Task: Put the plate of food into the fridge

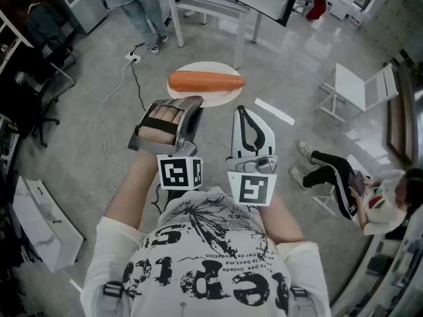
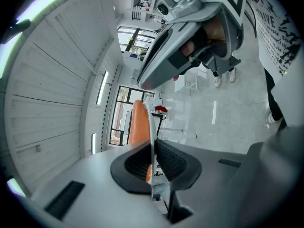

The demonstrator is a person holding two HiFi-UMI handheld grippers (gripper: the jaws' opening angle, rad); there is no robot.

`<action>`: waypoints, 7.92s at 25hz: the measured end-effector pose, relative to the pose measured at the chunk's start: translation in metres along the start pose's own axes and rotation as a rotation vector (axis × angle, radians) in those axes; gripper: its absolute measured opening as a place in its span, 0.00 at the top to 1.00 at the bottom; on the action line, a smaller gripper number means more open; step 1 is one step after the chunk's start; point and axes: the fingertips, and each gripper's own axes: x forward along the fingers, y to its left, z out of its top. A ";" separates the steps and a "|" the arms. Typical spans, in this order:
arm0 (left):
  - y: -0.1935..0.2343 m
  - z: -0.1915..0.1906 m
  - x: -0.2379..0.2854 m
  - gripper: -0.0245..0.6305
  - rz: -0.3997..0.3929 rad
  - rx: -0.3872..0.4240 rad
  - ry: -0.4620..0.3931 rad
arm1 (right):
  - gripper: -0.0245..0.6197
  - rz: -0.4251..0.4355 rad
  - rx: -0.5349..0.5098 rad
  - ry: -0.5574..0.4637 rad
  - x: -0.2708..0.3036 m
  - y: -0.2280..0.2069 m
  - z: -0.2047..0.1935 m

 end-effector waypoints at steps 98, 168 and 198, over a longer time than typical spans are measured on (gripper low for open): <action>0.226 -0.318 0.609 0.92 0.013 -0.005 -0.070 | 0.96 -0.013 0.059 0.081 0.667 -0.142 -0.255; 0.340 -0.407 1.079 0.91 -0.111 0.115 -0.355 | 0.96 -0.392 0.020 0.261 1.038 -0.341 -0.456; 0.319 -0.394 1.156 0.90 -0.291 0.278 -0.367 | 0.96 -0.487 -0.017 0.339 1.054 -0.354 -0.466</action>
